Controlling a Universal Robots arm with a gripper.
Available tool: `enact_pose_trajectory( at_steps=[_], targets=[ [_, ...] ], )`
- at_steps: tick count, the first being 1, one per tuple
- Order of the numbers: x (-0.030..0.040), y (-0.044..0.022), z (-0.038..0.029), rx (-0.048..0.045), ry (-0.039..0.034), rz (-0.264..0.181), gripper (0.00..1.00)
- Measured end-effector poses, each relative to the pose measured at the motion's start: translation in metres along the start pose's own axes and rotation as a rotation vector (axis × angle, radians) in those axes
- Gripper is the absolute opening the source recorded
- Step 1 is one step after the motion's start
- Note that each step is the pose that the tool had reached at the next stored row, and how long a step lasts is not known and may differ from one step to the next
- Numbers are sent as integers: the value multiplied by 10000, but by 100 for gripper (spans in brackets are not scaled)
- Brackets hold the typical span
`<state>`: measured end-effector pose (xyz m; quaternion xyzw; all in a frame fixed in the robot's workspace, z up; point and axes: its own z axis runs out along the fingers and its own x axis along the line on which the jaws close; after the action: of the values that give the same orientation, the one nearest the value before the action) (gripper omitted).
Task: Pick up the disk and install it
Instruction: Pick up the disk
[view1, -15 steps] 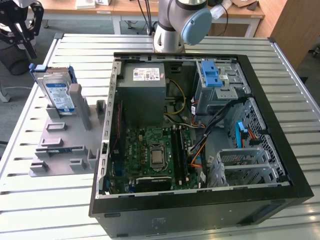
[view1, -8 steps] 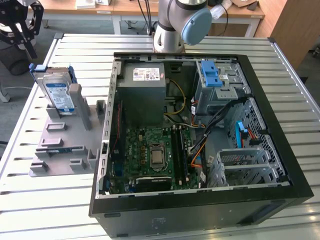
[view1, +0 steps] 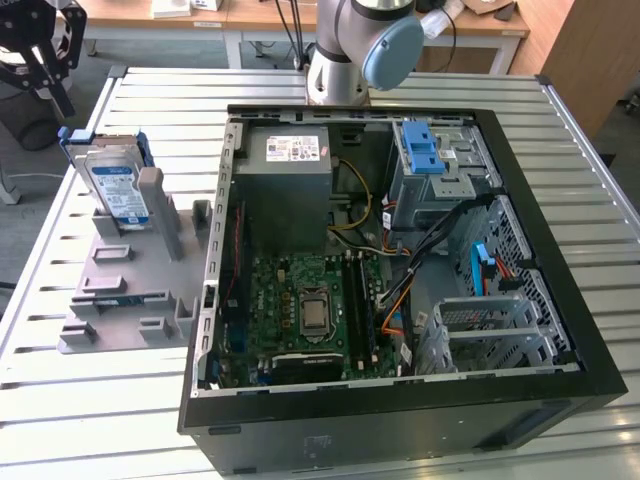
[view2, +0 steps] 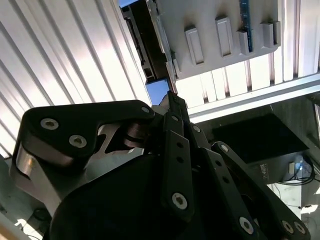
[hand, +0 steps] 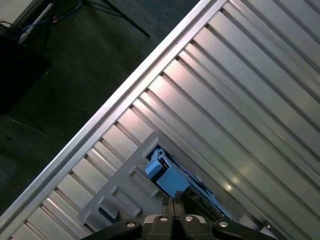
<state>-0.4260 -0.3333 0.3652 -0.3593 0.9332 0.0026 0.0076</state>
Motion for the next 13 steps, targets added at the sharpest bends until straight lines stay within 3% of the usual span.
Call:
enact_pose_trajectory(
  at_steps=[13],
  targets=[
    [0,0,0,-23,-2,-1514,11]
  ],
)
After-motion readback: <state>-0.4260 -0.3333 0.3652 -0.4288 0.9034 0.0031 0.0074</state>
